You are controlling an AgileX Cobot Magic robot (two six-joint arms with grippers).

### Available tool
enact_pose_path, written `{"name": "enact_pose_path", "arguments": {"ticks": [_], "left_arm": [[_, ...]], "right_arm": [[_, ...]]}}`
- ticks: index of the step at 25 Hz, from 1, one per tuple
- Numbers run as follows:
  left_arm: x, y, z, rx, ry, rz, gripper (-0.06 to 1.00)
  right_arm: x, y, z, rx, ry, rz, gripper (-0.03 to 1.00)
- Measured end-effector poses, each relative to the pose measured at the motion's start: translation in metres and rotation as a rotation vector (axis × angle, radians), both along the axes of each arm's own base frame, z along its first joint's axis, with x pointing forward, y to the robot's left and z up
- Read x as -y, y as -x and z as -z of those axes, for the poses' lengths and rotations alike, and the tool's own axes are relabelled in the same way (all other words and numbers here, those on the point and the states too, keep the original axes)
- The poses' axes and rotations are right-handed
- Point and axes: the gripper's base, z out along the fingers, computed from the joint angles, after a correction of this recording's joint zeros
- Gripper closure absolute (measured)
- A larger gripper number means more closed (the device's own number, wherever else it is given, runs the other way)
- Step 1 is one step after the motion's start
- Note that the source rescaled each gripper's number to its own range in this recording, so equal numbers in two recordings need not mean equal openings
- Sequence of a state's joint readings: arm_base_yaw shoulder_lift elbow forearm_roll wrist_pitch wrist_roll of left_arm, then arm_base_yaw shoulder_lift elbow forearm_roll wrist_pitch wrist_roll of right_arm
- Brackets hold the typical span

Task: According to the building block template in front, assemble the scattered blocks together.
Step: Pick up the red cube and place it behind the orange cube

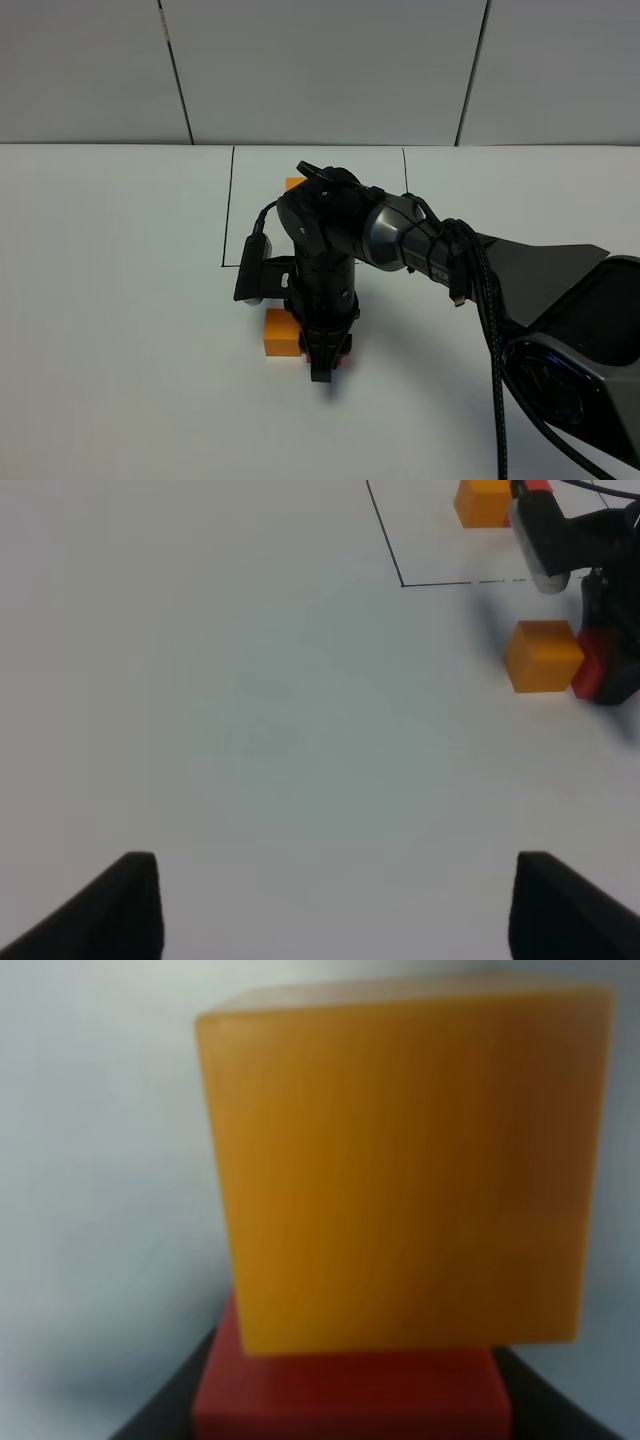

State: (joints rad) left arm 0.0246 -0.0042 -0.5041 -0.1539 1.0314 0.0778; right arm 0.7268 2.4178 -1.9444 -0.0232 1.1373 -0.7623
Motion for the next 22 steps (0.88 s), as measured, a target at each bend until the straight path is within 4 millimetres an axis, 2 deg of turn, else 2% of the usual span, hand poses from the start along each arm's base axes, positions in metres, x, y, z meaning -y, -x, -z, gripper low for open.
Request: {"name": "enact_pose_path", "arguments": {"ticks": [22], "left_arm": [[0.0000, 0.0000, 0.0000, 0.000, 0.000, 0.000, 0.37]], "right_arm": [[-0.0007, -0.0031, 0.0035, 0.022, 0.004, -0.014, 0.95]]}}
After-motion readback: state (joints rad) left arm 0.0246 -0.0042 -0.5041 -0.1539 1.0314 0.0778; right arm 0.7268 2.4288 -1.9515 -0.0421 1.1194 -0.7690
